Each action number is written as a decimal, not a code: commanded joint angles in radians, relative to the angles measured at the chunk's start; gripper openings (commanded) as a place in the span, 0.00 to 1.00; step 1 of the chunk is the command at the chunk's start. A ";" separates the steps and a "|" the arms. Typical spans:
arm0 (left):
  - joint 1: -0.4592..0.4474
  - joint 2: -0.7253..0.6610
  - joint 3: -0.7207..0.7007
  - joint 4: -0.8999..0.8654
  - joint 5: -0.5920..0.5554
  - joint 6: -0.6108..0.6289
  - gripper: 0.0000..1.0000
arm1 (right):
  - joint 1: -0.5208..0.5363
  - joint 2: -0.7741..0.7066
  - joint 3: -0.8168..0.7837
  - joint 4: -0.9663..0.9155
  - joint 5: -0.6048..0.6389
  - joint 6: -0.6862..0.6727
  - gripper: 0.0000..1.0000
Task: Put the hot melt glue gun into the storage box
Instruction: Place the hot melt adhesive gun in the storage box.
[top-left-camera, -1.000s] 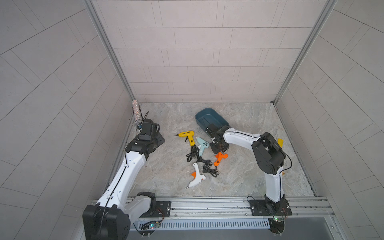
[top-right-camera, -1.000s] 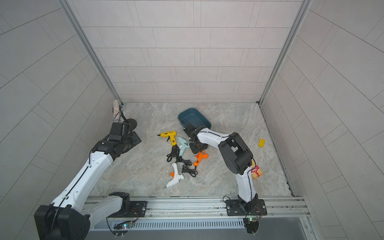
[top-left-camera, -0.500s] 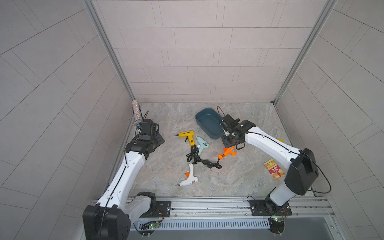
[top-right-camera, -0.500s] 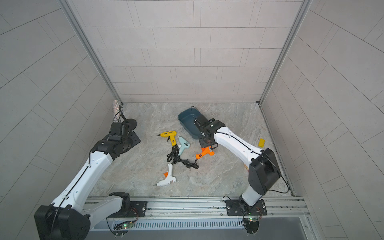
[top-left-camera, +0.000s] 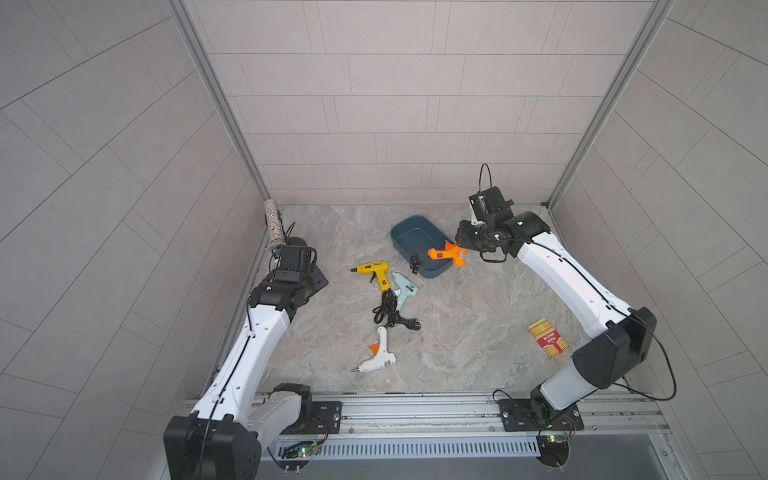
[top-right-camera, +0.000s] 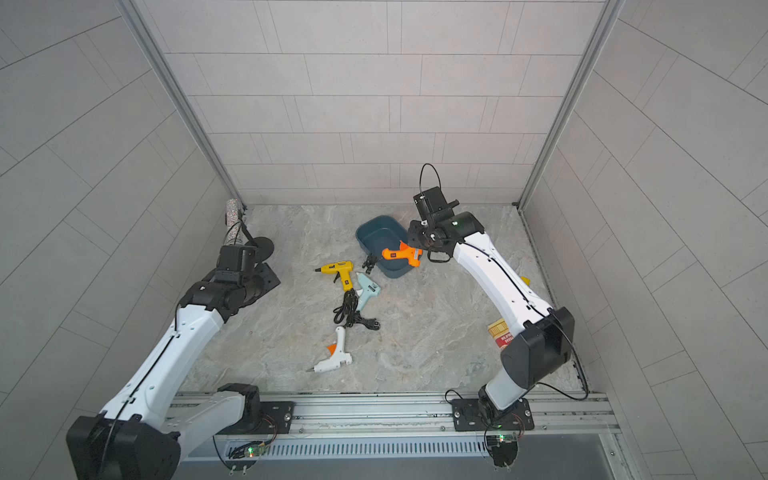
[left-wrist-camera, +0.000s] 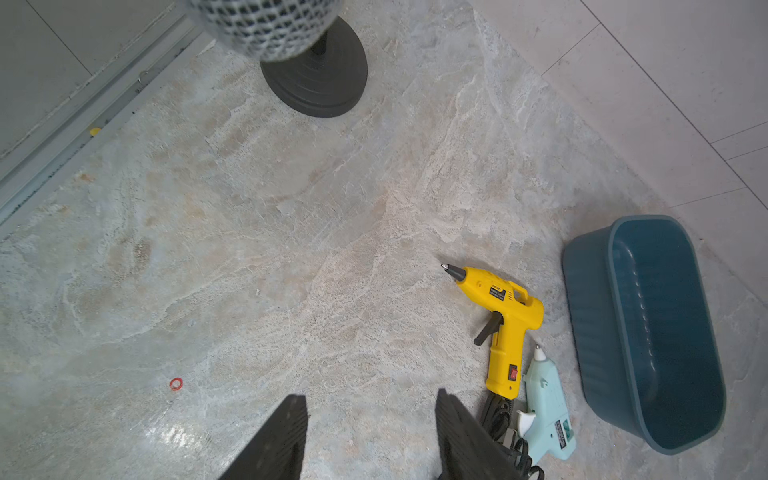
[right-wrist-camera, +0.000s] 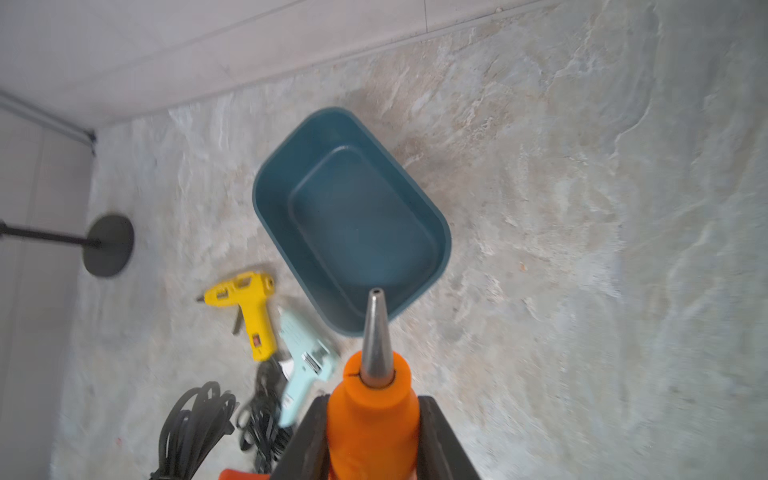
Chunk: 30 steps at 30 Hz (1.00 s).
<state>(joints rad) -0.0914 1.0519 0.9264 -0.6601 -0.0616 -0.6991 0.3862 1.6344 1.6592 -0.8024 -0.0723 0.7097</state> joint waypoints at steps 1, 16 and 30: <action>0.011 -0.037 0.031 -0.049 -0.022 0.011 0.56 | -0.044 0.084 0.016 0.168 -0.057 0.240 0.00; 0.028 -0.087 0.043 -0.111 -0.035 0.031 0.56 | -0.068 0.321 0.044 0.307 0.014 0.620 0.00; 0.030 -0.092 0.030 -0.114 -0.030 0.026 0.56 | -0.046 0.405 0.008 0.290 0.039 0.739 0.00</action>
<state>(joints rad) -0.0681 0.9737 0.9459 -0.7586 -0.0792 -0.6800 0.3244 2.0281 1.6749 -0.5198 -0.0509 1.4097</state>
